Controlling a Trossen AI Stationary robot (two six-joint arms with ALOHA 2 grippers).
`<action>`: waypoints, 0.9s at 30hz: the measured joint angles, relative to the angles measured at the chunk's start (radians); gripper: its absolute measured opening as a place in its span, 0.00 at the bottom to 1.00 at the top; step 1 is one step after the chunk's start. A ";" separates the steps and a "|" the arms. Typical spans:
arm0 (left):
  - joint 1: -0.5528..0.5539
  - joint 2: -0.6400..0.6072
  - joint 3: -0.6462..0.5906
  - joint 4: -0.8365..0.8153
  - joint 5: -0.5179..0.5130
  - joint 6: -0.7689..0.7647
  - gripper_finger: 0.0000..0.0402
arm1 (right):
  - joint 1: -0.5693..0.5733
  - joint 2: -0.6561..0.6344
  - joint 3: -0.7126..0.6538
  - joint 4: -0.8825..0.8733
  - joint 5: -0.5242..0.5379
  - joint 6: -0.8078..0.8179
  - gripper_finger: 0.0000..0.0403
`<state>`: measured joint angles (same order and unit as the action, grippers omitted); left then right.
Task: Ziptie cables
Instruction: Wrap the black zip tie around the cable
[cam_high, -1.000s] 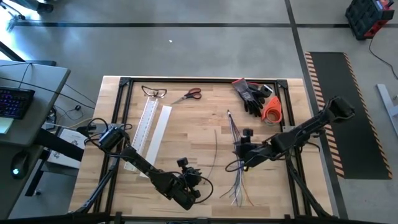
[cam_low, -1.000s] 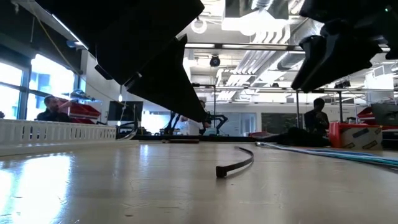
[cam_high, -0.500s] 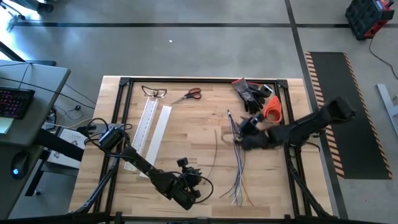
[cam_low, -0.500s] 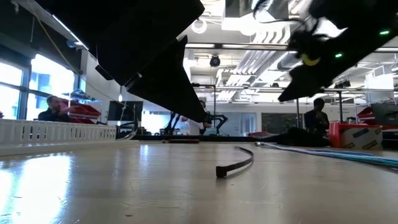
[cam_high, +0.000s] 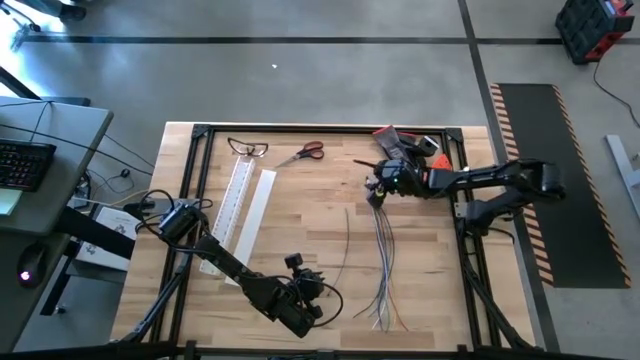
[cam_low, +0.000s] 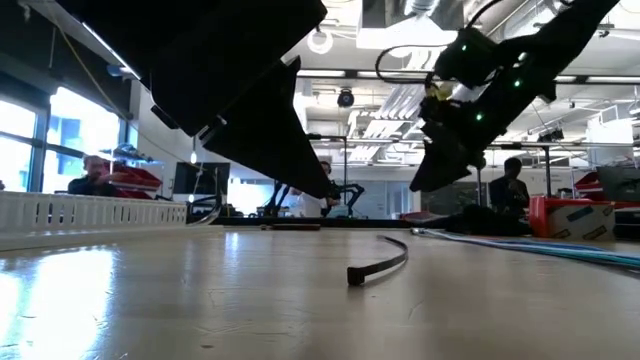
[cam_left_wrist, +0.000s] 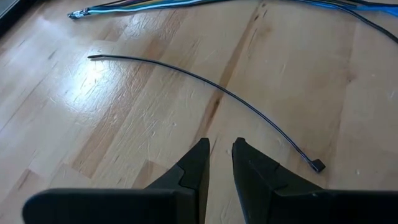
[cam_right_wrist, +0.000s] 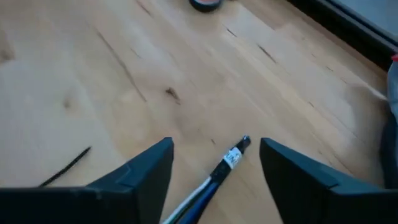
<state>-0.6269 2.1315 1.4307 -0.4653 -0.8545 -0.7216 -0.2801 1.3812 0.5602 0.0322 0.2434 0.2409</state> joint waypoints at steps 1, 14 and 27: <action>0.000 0.000 0.000 0.001 0.000 0.000 0.12 | -0.004 0.018 0.000 0.001 -0.001 0.014 0.60; 0.000 0.000 0.000 0.027 0.000 0.000 0.12 | -0.043 0.286 0.054 0.105 0.081 0.048 0.52; 0.000 0.000 0.000 0.038 0.000 0.000 0.12 | -0.048 0.331 0.051 0.119 -0.002 0.046 0.03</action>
<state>-0.6266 2.1319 1.4303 -0.4268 -0.8547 -0.7219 -0.3285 1.7119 0.6109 0.1513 0.2417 0.2867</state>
